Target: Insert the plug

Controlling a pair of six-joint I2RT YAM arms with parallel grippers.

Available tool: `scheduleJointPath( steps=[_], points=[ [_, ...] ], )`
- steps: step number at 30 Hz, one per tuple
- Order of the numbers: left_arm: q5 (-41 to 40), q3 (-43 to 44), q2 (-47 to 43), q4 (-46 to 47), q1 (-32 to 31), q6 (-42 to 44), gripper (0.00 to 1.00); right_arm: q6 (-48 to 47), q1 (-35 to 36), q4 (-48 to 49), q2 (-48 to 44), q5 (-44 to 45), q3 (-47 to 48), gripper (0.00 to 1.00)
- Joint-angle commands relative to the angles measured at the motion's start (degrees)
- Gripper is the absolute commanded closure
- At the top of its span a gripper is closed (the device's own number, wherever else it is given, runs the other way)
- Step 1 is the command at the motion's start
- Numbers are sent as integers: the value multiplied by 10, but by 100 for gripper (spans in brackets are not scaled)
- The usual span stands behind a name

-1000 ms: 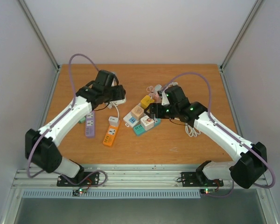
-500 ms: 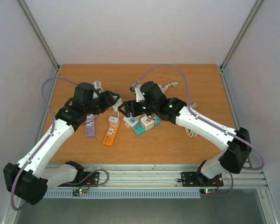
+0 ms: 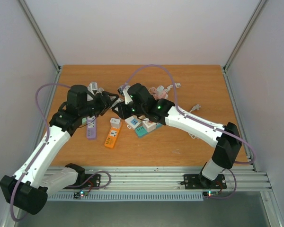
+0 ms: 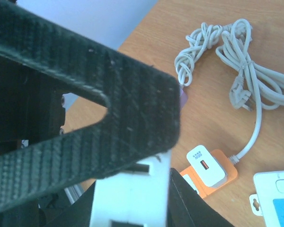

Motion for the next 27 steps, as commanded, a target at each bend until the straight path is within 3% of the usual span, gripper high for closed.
scheduleJointPath(
  steps=[1, 9, 11, 18, 24, 27],
  points=[
    [50, 31, 3, 5, 14, 34, 40, -9, 0, 4, -28, 22, 15, 76],
    [108, 100, 14, -62, 21, 150, 10, -19, -14, -15, -57, -86, 12, 81],
    [130, 118, 12, -79, 21, 194, 8, -16, -28, -15, -69, -140, 7, 81],
    [228, 140, 2, -108, 22, 307, 13, 8, -84, -1, -116, -335, -17, 80],
    [349, 114, -14, 18, 22, 248, 27, 38, -118, 10, -140, -434, -19, 79],
    [367, 108, -17, 55, 22, 233, 35, 47, -121, 21, -143, -480, -19, 78]
  ],
)
